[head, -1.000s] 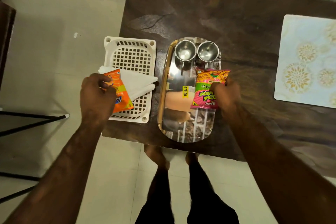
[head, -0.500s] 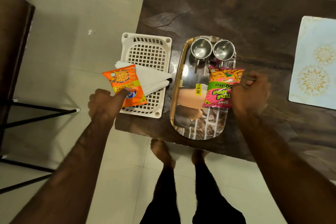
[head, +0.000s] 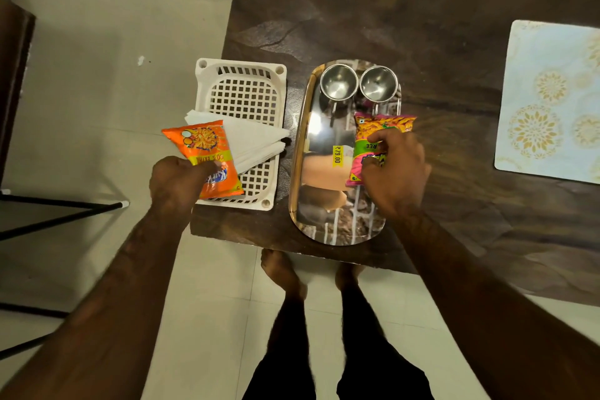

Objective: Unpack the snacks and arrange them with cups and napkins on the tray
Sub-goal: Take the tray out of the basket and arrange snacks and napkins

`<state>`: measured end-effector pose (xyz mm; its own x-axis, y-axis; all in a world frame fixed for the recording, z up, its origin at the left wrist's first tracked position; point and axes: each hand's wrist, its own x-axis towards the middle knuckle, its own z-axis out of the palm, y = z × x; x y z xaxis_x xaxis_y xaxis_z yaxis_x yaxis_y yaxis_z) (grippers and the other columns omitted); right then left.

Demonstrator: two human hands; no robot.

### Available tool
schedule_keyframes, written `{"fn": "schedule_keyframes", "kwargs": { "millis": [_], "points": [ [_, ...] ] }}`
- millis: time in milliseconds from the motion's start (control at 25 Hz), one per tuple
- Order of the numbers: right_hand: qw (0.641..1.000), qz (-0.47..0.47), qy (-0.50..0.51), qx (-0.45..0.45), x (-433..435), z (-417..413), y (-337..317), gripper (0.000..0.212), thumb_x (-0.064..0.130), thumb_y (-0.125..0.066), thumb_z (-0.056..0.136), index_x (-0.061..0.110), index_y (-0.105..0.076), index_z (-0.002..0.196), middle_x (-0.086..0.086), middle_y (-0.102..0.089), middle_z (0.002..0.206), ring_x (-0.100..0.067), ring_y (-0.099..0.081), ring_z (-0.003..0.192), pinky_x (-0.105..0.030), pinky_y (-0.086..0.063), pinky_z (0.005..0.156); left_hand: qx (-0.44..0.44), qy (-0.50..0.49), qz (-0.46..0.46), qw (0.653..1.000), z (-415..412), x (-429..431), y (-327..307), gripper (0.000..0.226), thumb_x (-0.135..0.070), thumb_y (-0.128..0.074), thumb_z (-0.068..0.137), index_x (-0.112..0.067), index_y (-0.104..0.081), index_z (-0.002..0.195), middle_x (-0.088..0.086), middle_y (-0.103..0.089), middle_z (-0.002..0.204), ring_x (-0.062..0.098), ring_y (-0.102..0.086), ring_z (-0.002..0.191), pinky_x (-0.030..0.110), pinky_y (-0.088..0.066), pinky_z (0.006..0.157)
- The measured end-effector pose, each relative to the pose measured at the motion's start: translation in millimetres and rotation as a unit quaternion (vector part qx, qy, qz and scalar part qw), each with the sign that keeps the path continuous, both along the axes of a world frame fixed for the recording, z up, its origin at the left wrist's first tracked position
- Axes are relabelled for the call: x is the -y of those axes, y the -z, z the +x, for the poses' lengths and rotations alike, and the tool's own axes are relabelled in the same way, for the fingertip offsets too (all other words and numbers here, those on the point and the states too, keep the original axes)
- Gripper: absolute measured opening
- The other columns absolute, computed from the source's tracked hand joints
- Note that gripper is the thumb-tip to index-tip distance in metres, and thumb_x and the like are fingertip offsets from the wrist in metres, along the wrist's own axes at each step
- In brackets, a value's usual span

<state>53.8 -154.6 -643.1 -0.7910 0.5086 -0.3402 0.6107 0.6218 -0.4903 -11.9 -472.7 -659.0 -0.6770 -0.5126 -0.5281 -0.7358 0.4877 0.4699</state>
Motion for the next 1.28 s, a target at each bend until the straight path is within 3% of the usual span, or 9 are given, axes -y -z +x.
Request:
{"fn": "schedule_keyframes", "kwargs": {
  "millis": [120, 280, 480, 600, 760, 920, 1040, 1280],
  "points": [
    [1.0, -0.009, -0.012, -0.008, -2, -2, -1, 0.041, 0.015, -0.067, 0.086, 0.029, -0.07, 0.124, -0.002, -0.064, 0.129, -0.031, -0.055, 0.129, -0.046, -0.042, 0.104, -0.038, -0.009, 0.074, 0.996, 7, -4, -19, 0.03, -0.029, -0.088, 0.072, -0.017, -0.068, 0.092, -0.002, -0.074, 0.094, 0.021, -0.073, 0.09, 0.038, -0.059, 0.083],
    [0.999, -0.038, -0.021, -0.026, -5, -2, 2, 0.044, 0.011, -0.066, 0.084, 0.025, -0.071, 0.124, -0.002, -0.068, 0.126, -0.031, -0.058, 0.125, -0.047, -0.046, 0.105, -0.07, 0.059, 0.148, 0.985, 18, -44, -40, 0.058, -0.023, -0.091, 0.07, -0.016, -0.059, 0.117, -0.012, -0.071, 0.099, 0.003, -0.071, 0.088, 0.021, -0.056, 0.069],
    [0.996, -0.078, -0.003, -0.05, -7, -2, 5, 0.041, 0.006, -0.065, 0.083, 0.024, -0.071, 0.119, 0.002, -0.07, 0.116, -0.025, -0.065, 0.115, -0.052, -0.051, 0.103, -0.029, 0.155, 0.232, 0.96, 18, -118, -25, 0.056, -0.019, -0.093, 0.066, -0.02, -0.063, 0.113, -0.017, -0.073, 0.091, -0.006, -0.073, 0.075, 0.008, -0.052, 0.057],
    [0.994, -0.096, 0.003, -0.055, -12, -1, 8, 0.04, 0.006, -0.065, 0.082, 0.024, -0.071, 0.117, 0.002, -0.07, 0.11, -0.023, -0.067, 0.11, -0.052, -0.053, 0.1, -0.003, 0.152, 0.244, 0.958, 8, -149, -10, 0.058, -0.015, -0.093, 0.067, -0.016, -0.059, 0.113, -0.01, -0.07, 0.097, 0.006, -0.071, 0.085, 0.021, -0.057, 0.067],
    [0.993, -0.107, -0.004, -0.052, -15, -1, 9, 0.04, 0.006, -0.066, 0.081, 0.024, -0.071, 0.116, 0.004, -0.068, 0.106, -0.022, -0.067, 0.105, -0.051, -0.055, 0.097, 0.04, 0.141, 0.216, 0.965, -6, -158, 9, 0.061, -0.014, -0.091, 0.07, -0.005, -0.062, 0.123, 0.011, -0.073, 0.117, 0.027, -0.073, 0.101, 0.046, -0.059, 0.092],
    [0.991, -0.123, -0.011, -0.041, -18, -4, 7, 0.042, 0.007, -0.064, 0.081, 0.026, -0.069, 0.118, 0.01, -0.062, 0.103, -0.02, -0.066, 0.104, -0.05, -0.055, 0.098, 0.042, 0.215, 0.133, 0.967, -6, -168, 11, 0.063, -0.029, -0.091, 0.072, -0.011, -0.065, 0.126, 0.01, -0.072, 0.124, 0.029, -0.07, 0.11, 0.045, -0.054, 0.1],
    [0.991, -0.128, -0.015, -0.026, -21, -7, 6, 0.043, 0.006, -0.066, 0.082, 0.026, -0.069, 0.12, 0.009, -0.063, 0.107, -0.019, -0.065, 0.108, -0.05, -0.053, 0.101, 0.012, 0.239, 0.057, 0.969, -3, -178, 9, 0.077, -0.034, -0.091, 0.069, -0.012, -0.051, 0.132, 0.011, -0.064, 0.131, 0.031, -0.064, 0.118, 0.047, -0.052, 0.102],
    [0.999, -0.023, -0.038, 0.005, -22, -8, 2, 0.05, 0.015, -0.067, 0.078, 0.034, -0.066, 0.125, 0.009, -0.063, 0.13, -0.025, -0.049, 0.13, -0.047, -0.041, 0.103, -0.026, 0.287, 0.009, 0.958, -4, -180, 7, 0.057, -0.033, -0.076, 0.085, -0.016, -0.053, 0.135, 0.014, -0.051, 0.131, 0.033, -0.058, 0.119, 0.048, -0.049, 0.102]
  ]
}}
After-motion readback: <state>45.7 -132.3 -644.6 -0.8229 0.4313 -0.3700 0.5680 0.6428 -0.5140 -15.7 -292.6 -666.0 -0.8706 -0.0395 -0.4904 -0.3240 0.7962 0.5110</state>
